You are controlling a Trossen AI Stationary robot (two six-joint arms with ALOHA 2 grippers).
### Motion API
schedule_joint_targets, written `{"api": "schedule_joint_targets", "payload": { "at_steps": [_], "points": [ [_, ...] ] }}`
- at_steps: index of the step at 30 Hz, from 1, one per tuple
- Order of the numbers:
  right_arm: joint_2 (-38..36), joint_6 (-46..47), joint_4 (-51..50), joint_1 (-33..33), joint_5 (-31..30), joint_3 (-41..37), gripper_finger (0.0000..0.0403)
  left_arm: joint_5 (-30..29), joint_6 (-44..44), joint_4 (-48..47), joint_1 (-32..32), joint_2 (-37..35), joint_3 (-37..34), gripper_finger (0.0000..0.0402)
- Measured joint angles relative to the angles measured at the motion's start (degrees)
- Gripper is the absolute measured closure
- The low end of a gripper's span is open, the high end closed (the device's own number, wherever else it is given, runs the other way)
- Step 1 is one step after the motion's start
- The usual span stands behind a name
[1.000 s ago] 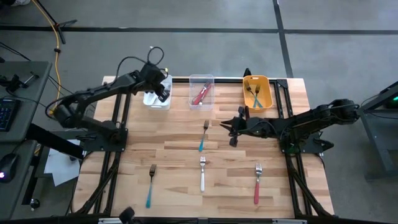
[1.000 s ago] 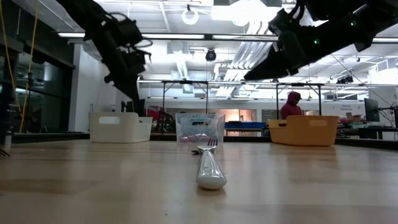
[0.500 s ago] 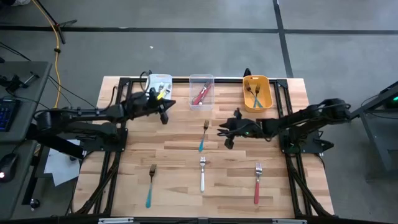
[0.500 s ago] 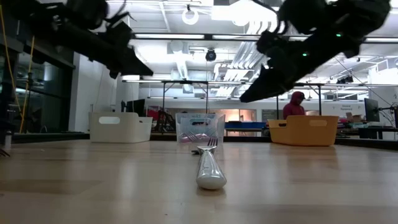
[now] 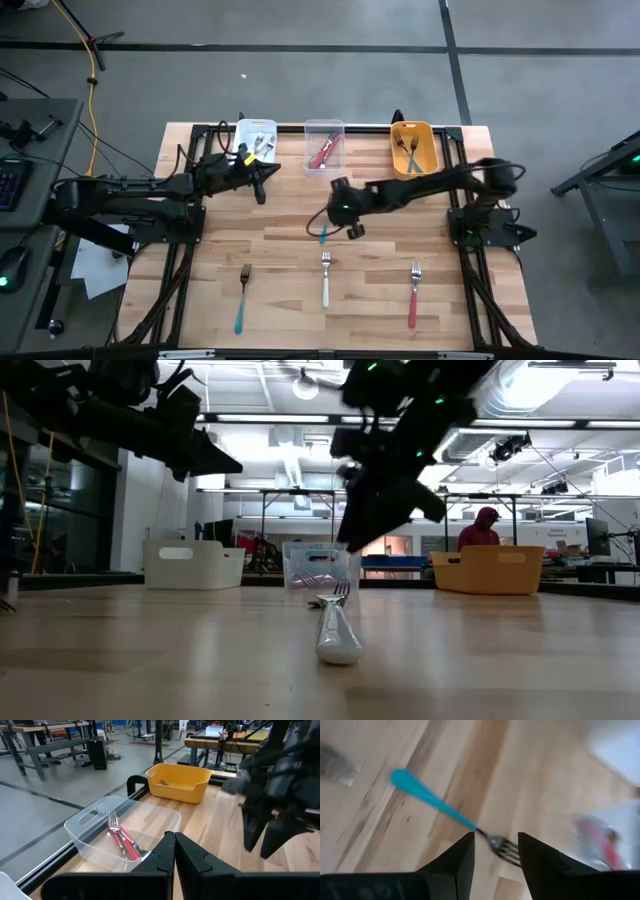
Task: Sort silverware by color (type)
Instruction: Put the top blue fork into the yellow bin
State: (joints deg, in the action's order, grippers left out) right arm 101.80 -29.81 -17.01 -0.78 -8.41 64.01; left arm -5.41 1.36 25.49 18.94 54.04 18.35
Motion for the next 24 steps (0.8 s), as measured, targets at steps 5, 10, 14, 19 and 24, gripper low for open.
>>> {"api": "schedule_joint_targets", "payload": {
  "at_steps": [5,10,14,19,24],
  "points": [
    [8.2,-5.6,-11.9,-1.6,1.1,9.6,0.0259,0.0,-0.1,-0.5,0.0,0.0,0.0,0.0398],
    [13.7,-8.8,-17.4,-2.6,1.2,16.4,0.0259,0.0,-0.1,-0.6,0.0,0.0,0.0,0.0398],
    [16.4,-11.0,-19.8,-3.4,4.1,19.7,0.0259,0.0,-0.6,-0.6,0.0,0.0,0.0,0.0398],
    [18.2,-12.3,-20.0,-4.1,8.0,21.1,0.0259,0.0,-1.0,-0.7,0.0,0.0,0.0,0.0398],
    [19.3,-12.5,-20.0,-4.5,9.1,21.2,0.0259,0.0,-1.1,-0.7,0.0,0.0,0.0,0.0398]
  ]
}}
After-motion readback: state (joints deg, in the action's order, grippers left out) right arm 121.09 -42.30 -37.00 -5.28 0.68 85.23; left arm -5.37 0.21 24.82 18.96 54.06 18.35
